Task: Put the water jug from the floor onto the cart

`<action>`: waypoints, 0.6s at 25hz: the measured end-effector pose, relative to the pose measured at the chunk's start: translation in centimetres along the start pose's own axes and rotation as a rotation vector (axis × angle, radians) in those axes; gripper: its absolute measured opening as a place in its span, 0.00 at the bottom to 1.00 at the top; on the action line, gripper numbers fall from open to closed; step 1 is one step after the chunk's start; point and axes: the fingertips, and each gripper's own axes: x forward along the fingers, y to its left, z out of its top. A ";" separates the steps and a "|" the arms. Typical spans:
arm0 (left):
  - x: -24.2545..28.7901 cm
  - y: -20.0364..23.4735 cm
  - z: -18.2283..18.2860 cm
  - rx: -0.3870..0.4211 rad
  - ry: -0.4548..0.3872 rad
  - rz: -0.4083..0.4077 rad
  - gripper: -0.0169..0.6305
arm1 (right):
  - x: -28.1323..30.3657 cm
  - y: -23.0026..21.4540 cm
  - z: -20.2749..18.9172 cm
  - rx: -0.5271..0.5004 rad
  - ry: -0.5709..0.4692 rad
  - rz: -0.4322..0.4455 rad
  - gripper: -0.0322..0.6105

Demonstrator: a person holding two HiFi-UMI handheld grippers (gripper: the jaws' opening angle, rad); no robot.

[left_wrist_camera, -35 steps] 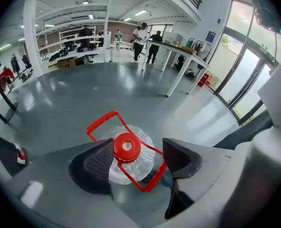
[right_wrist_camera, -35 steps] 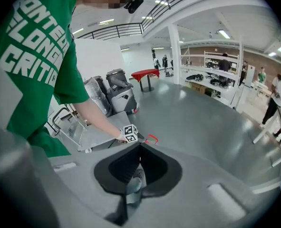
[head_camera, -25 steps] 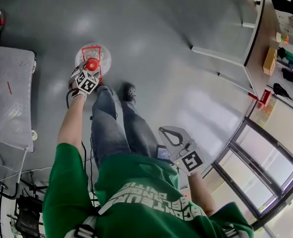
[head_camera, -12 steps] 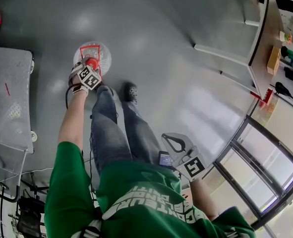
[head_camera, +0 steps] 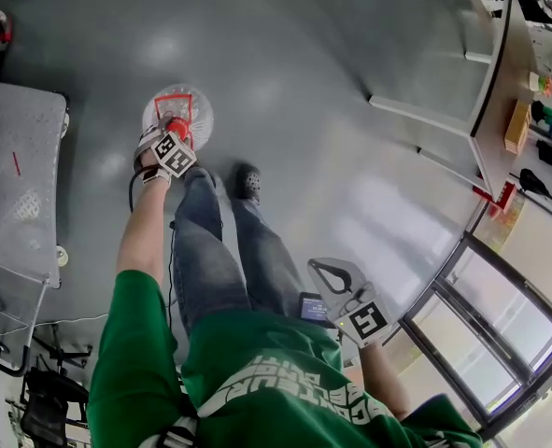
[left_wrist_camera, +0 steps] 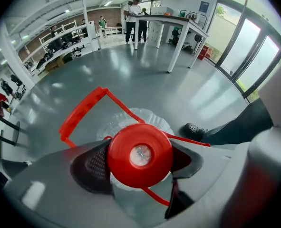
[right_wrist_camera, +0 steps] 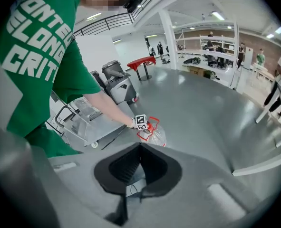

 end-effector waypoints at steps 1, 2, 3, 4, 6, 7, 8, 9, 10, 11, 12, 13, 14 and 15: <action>-0.3 -0.2 -0.2 -0.010 -0.004 0.007 0.54 | -0.1 -0.1 -0.1 0.002 -0.001 0.001 0.04; -0.7 -0.3 -0.2 -0.022 -0.014 0.015 0.54 | -0.3 -0.4 -0.1 0.005 -0.004 0.001 0.04; -1.3 -0.4 0.0 -0.035 -0.029 0.024 0.54 | -0.5 -0.6 -0.2 0.005 -0.006 0.001 0.04; -1.9 -0.5 0.2 -0.049 -0.046 0.033 0.54 | -0.6 -0.9 -0.2 0.000 -0.009 0.002 0.04; -3.4 -0.8 0.5 -0.078 -0.080 0.048 0.54 | -0.9 -1.4 -0.2 -0.015 -0.019 0.008 0.04; -4.2 -1.1 0.6 -0.093 -0.095 0.053 0.54 | -0.9 -1.6 0.0 -0.021 -0.027 0.010 0.04; -5.1 -1.3 0.6 -0.109 -0.109 0.059 0.54 | -1.0 -1.8 0.2 -0.026 -0.038 0.012 0.04; -6.1 -1.5 0.7 -0.129 -0.124 0.066 0.54 | -1.0 -1.9 0.5 -0.034 -0.051 0.016 0.04; -7.2 -1.7 0.7 -0.151 -0.139 0.074 0.54 | -0.9 -2.1 0.8 -0.046 -0.065 0.021 0.04; -8.4 -2.0 0.8 -0.177 -0.154 0.083 0.54 | -0.9 -2.3 1.2 -0.059 -0.080 0.026 0.04; -9.7 -2.3 0.8 -0.203 -0.168 0.090 0.54 | -0.9 -2.4 1.5 -0.072 -0.095 0.030 0.04; -11.1 -2.6 0.9 -0.229 -0.181 0.097 0.54 | -1.1 -2.5 2.0 -0.086 -0.110 0.034 0.04; -12.5 -3.0 1.0 -0.255 -0.194 0.104 0.54 | -1.3 -2.7 2.5 -0.101 -0.126 0.036 0.04; -13.9 -3.3 1.2 -0.280 -0.208 0.113 0.54 | -1.5 -2.9 3.0 -0.118 -0.143 0.039 0.04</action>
